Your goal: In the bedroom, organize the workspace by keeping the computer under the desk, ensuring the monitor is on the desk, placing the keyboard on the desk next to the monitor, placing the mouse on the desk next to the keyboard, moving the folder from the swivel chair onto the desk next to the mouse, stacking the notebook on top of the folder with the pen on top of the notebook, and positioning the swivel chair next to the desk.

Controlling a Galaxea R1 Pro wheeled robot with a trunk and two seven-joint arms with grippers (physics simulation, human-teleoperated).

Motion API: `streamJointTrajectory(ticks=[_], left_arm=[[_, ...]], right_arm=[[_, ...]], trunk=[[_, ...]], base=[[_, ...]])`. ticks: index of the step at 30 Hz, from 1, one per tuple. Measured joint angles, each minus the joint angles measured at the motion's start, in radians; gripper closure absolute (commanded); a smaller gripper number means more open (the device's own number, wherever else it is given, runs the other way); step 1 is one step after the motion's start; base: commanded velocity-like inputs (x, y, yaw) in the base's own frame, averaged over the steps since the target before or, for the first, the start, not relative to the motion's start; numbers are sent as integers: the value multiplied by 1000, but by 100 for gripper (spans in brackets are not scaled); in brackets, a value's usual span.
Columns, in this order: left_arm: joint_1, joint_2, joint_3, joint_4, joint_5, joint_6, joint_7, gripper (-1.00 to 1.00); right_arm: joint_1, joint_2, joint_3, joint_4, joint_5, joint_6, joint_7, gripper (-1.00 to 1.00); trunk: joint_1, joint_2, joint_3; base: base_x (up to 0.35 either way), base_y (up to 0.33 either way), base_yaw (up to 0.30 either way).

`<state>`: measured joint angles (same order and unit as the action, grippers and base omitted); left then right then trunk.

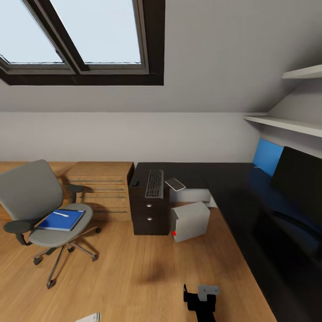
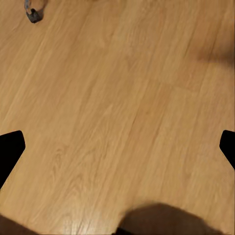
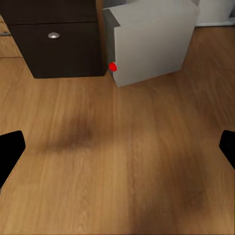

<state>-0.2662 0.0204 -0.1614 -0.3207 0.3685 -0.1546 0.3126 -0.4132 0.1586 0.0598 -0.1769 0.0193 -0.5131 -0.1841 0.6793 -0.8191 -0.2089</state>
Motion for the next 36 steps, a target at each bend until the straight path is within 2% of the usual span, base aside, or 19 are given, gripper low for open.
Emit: streamJointTrajectory(ticks=[17, 19, 23, 24, 25, 26, 28, 29, 31, 32, 35, 36], left_arm=[[0, -4, -2, -15, 0, 0, -4, -100], [0, -4, -2, -41, 1, 1, -4, -100], [0, -2, -2, -179, 0, 12, -4, -100], [0, 0, 1, -284, 3, 130, -3, -100], [-1, 0, 0, -390, 0, 160, -4, -100], [0, 2, 0, -454, 4, 219, -3, -100], [0, 4, 1, -523, 4, 282, -2, -100], [0, 8, 3, -586, 4, 339, -2, -100], [0, 13, 5, -650, 4, 394, -1, -100], [0, 16, 10, -709, 4, 442, 0, -100], [0, 20, 29, -795, 5, 512, 0, -100], [0, 21, 78, -904, 4, 640, 0, -100]], right_arm=[[0, -3, 1, -3, -1, -16, 0, -100], [0, -3, 2, -7, -1, -25, 1, -100], [-1, -1, 2, -22, -3, -26, 0, -100], [-5, 4, -1, -103, -26, 7, -2, -100], [-5, 5, -2, -126, -38, 20, -3, -100], [-6, 8, -2, -165, -67, 54, -4, -100], [-7, 11, -3, -211, -110, 100, -5, -100], [-8, 12, -3, -255, -166, 156, -4, -100], [-9, 13, -3, -303, -235, 220, -1, -100], [-10, 13, -3, -352, -301, 284, 2, -100], [-10, 12, -3, -435, -398, 372, 8, -100], [-10, 10, 0, -548, -536, 468, 16, -100]], trunk=[[0, 0, 0], [0, 0, 0], [0, 0, 0], [0, 0, 0], [0, 0, 0], [0, 0, 0], [0, 0, 0], [0, 0, 0], [0, 0, 0], [0, 0, 0], [0, 0, 0], [0, 0, 0]], base=[[325, 166, 0], [325, 166, 0], [325, 164, 0], [325, 159, 0], [325, 158, 0], [325, 158, 0], [325, 158, 0], [325, 158, 0], [325, 157, 0], [325, 157, 0], [325, 154, 0], [325, 149, 0]])
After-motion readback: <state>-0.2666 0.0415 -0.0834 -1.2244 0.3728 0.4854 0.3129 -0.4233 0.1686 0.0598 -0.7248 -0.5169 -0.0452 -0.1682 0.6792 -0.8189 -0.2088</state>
